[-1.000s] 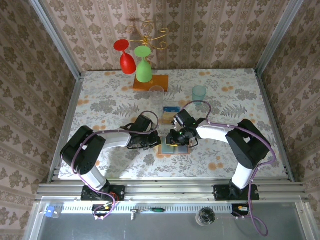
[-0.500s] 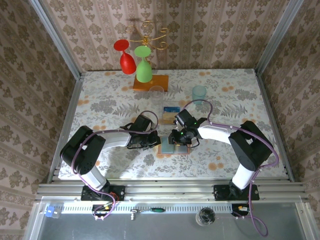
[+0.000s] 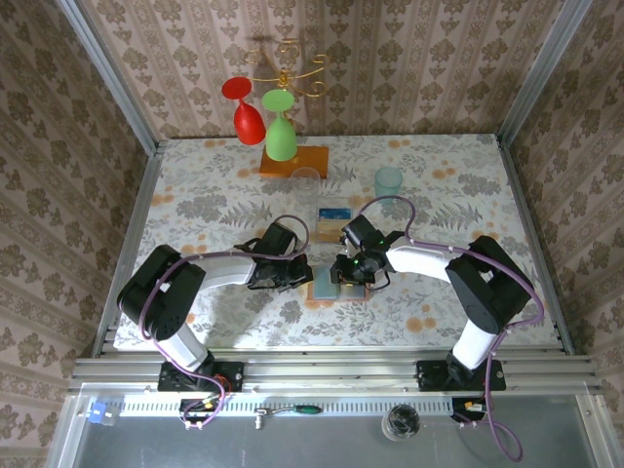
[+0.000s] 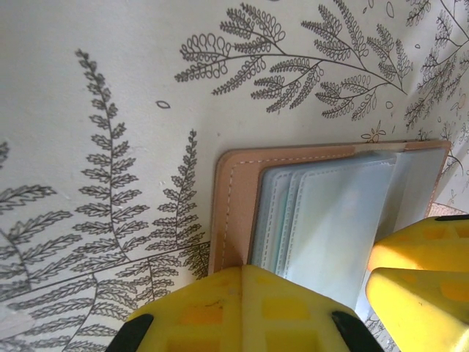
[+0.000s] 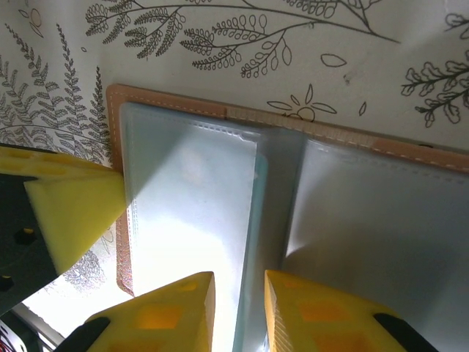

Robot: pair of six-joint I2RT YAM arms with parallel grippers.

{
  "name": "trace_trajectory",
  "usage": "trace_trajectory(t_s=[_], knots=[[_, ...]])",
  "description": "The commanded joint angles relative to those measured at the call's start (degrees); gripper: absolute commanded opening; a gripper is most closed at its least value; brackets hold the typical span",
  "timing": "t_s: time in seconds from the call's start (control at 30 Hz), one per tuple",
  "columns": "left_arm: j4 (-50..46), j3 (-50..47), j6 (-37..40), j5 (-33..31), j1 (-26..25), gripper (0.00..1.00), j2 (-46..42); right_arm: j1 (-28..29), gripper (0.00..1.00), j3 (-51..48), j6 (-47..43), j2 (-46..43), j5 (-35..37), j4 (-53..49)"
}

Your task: Take the credit cards out of the card holder

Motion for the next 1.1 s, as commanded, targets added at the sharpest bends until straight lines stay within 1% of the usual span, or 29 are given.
trace_trajectory(t_s=[0.0,0.33,0.5,0.77,0.93,1.07], knots=[[-3.4,0.81,1.32,-1.57,0.55,0.0,1.3,0.27,0.22,-0.69,-0.91,-1.53,1.41,-1.18],[-3.54,0.97,1.31,-1.53,0.52,0.0,1.46,0.25,0.2,0.28,-1.03,-3.24,1.81,-2.12],[-3.47,0.96,1.21,-1.49,0.55,0.0,1.82,0.36,0.19,1.32,-0.18,-3.02,-0.55,-0.3],[-3.36,0.81,1.22,-1.53,0.55,0.0,1.75,0.8,0.18,1.31,1.49,0.87,-4.46,3.57],[-3.34,0.69,1.23,-1.49,0.55,0.0,1.89,0.79,0.18,1.26,1.45,2.03,-3.68,3.17],[-3.28,0.68,1.23,-1.49,0.56,0.0,1.84,0.81,0.19,0.71,1.29,1.26,-1.35,1.9]])
